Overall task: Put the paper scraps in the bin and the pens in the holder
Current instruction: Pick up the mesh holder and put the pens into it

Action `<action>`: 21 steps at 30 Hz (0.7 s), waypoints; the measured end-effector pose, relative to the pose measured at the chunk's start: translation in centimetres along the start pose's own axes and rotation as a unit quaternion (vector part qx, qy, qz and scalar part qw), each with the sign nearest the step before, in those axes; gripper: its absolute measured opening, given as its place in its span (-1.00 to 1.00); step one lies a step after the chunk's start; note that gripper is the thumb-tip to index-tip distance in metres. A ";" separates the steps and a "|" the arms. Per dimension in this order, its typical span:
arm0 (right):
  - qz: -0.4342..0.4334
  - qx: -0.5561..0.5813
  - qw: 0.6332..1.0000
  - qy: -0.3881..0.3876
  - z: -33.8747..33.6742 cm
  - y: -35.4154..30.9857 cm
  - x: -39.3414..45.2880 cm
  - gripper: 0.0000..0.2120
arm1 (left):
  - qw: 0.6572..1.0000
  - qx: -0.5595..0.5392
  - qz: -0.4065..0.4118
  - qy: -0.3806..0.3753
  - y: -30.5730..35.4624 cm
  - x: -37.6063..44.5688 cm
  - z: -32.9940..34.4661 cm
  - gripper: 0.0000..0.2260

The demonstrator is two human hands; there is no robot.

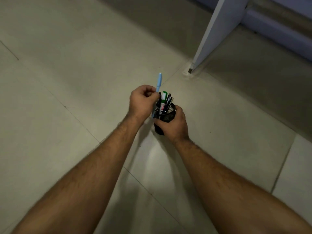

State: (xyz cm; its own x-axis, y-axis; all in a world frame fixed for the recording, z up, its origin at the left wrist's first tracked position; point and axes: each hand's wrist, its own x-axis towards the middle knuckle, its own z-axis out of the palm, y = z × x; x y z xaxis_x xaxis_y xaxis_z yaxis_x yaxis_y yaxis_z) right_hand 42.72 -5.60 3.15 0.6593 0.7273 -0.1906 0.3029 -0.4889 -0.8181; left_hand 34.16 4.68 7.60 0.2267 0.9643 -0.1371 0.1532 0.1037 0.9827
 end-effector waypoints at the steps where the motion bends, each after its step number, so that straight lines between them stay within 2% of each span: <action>1: -0.002 0.005 1.000 -0.006 0.3 -0.4 0.0 -0.19 | 1.000 0.007 0.009 -0.007 0.3 -0.1 0.1 -0.92; 8: -0.017 -0.001 0.999 -0.028 1.7 -0.7 -0.7 -0.21 | 0.999 -0.008 0.020 0.037 0.7 -0.4 0.5 -0.93; 13: -0.034 0.001 0.999 -0.033 1.6 -1.6 -0.4 -0.24 | 0.994 0.107 -0.009 -0.012 -0.3 -1.3 -0.1 -0.88; 16: -0.053 0.007 0.998 -0.036 1.5 -1.9 -0.1 -0.24 | 0.973 0.222 0.040 -0.043 0.0 -1.8 -1.2 -0.82; 18: -0.053 0.026 0.998 -0.028 1.5 -2.4 0.3 -0.24 | 0.965 0.254 0.064 -0.020 0.4 -1.9 -2.1 -0.81; 21: -0.047 0.072 0.996 -0.028 1.2 -4.7 0.4 -0.22 | 0.964 0.246 0.089 0.036 1.9 -1.7 -3.6 -0.79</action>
State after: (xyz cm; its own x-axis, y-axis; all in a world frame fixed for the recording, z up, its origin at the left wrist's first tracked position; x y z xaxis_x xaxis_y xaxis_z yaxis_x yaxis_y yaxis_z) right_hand 40.70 -2.46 6.32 0.5919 0.7945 -0.1357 0.2567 -0.3454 -0.9027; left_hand 30.56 4.10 10.17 0.2272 0.9723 0.0556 0.5598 -0.1771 0.8095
